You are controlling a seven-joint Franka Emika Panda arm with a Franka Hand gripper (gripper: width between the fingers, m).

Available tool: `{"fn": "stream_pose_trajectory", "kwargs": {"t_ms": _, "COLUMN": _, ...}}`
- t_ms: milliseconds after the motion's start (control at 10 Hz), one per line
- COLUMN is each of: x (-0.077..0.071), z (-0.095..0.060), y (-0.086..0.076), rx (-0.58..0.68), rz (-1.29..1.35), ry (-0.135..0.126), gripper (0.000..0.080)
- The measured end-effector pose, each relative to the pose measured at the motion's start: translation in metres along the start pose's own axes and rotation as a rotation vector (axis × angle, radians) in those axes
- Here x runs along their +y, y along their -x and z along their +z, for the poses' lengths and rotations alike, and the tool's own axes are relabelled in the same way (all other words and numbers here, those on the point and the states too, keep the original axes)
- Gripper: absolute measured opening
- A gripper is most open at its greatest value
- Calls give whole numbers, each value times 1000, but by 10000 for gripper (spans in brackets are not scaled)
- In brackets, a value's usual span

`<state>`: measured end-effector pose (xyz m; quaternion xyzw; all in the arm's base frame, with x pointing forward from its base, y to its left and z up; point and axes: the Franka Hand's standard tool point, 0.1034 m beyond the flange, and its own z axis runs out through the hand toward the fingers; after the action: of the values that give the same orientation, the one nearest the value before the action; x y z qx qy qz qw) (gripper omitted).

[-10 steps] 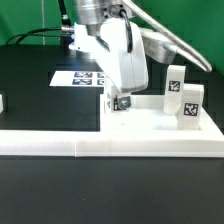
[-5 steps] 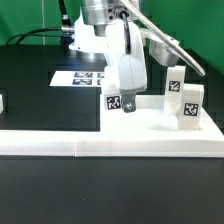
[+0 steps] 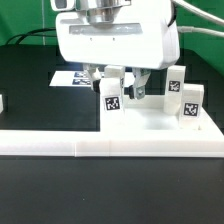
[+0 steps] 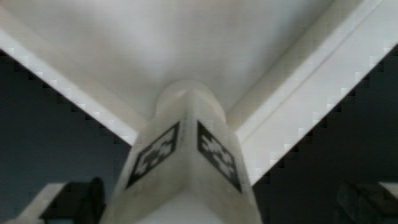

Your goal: Assemble square table

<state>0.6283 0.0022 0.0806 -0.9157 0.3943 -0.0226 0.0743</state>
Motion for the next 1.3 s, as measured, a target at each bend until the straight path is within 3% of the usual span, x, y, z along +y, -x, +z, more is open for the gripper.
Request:
{"fn": "stream_pose_trajectory", "kwargs": {"t_ms": 600, "x": 7, "z": 6, "y": -3, "rx": 62, "rz": -591, "ry": 5, "gripper": 649}}
{"fn": "stream_pose_trajectory", "kwargs": {"t_ms": 900, "x": 7, "z": 6, "y": -3, "rx": 62, "rz": -558, "ry": 3, "gripper": 622}}
{"fn": "stream_pose_trajectory", "kwargs": {"t_ms": 1100, "x": 6, "z": 6, "y": -2, "rx": 61, "rz": -444, "ry": -2, "gripper": 285}}
{"fn": "stream_pose_trajectory", "kwargs": {"t_ms": 1300, "x": 7, "z": 6, "y": -3, "rx": 60, "rz": -305, "ry": -5, "gripper": 288}}
